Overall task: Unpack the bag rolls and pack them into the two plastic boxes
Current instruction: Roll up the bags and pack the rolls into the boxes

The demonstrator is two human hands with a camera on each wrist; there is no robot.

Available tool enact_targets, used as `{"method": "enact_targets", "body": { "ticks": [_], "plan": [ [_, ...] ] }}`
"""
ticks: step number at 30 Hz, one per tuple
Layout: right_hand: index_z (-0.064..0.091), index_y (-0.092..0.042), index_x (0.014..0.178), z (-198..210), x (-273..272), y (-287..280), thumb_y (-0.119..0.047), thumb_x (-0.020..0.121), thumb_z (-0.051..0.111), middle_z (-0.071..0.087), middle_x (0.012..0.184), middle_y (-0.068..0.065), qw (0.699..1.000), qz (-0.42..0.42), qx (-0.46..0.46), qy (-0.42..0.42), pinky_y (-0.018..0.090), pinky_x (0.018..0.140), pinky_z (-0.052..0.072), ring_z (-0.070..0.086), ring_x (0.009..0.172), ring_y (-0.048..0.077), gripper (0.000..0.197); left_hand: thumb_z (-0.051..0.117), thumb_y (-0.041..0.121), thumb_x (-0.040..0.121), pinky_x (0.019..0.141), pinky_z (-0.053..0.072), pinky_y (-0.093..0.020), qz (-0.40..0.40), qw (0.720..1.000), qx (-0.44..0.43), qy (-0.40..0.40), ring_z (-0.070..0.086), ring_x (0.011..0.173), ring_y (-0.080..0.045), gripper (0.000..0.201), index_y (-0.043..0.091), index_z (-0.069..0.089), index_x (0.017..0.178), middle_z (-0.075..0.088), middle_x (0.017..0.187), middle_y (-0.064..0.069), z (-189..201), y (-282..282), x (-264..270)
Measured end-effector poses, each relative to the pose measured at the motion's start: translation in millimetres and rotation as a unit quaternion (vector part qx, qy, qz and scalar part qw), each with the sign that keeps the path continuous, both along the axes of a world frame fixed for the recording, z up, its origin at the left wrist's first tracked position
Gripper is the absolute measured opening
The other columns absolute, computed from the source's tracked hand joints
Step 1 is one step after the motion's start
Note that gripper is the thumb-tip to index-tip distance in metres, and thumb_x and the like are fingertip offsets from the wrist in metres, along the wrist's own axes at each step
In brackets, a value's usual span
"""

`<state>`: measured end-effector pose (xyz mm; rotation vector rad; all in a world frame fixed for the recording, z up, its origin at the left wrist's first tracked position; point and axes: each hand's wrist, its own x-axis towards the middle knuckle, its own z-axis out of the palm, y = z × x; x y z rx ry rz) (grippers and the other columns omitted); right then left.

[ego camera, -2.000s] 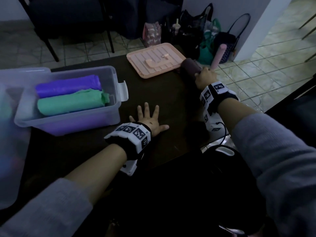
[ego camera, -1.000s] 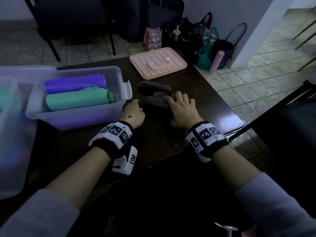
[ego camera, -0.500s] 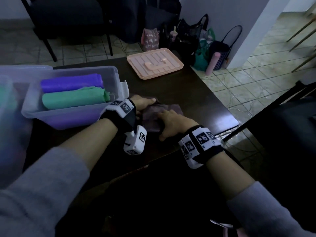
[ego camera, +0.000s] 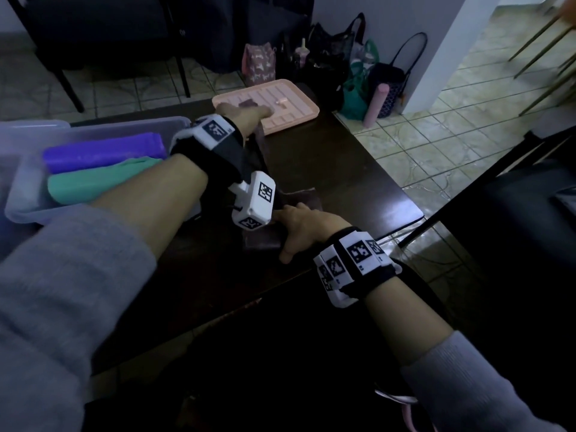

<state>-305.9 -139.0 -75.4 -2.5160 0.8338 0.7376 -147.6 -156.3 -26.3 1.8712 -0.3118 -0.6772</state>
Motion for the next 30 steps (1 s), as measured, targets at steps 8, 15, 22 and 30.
{"method": "enact_targets", "body": {
  "ticks": [8, 15, 22, 30],
  "plan": [
    [0.036, -0.031, 0.138, 0, -1, -2, -0.032, 0.064, 0.078, 0.040, 0.134, 0.003, 1.000, 0.011, 0.003, -0.008, 0.044, 0.099, 0.036, 0.033, 0.128, 0.030, 0.085, 0.052, 0.012, 0.092, 0.068, 0.040, -0.029, -0.279, 0.906, 0.240, -0.207, 0.053, 0.095, -0.024, 0.006, 0.011, 0.058, 0.091, 0.056, 0.102, -0.011, -27, 21, -12],
    [0.029, -0.024, 0.143, 0, -1, -1, -0.032, 0.067, 0.078, 0.035, 0.140, 0.004, 0.999, 0.033, -0.004, -0.002, 0.045, 0.102, 0.034, 0.029, 0.131, 0.030, 0.091, 0.047, 0.037, 0.096, 0.115, 0.019, -0.038, -0.502, 0.713, 0.384, -0.306, 0.009, 0.144, -0.031, 0.071, 0.004, 0.011, 0.149, 0.003, 0.156, -0.018, -56, 33, -22],
    [0.037, -0.016, 0.137, 4, -3, 8, -0.027, 0.068, 0.078, 0.033, 0.145, 0.008, 0.995, 0.087, -0.044, -0.019, 0.046, 0.100, 0.034, 0.033, 0.129, 0.028, 0.080, 0.037, 0.049, 0.095, 0.117, 0.003, -0.041, -0.499, 0.735, 0.352, -0.294, -0.011, 0.145, -0.020, 0.085, 0.008, -0.017, 0.147, -0.017, 0.157, -0.006, -78, 40, -18],
    [0.035, -0.012, 0.137, 2, -5, 11, -0.025, 0.065, 0.081, 0.040, 0.141, 0.011, 0.995, 0.075, -0.032, -0.056, 0.040, 0.098, 0.042, 0.040, 0.125, 0.028, 0.086, 0.036, 0.051, 0.095, 0.117, 0.004, -0.042, -0.497, 0.720, 0.371, -0.310, -0.013, 0.145, -0.021, 0.084, 0.007, -0.012, 0.148, -0.019, 0.156, -0.007, -78, 40, -21]
  ]
}}
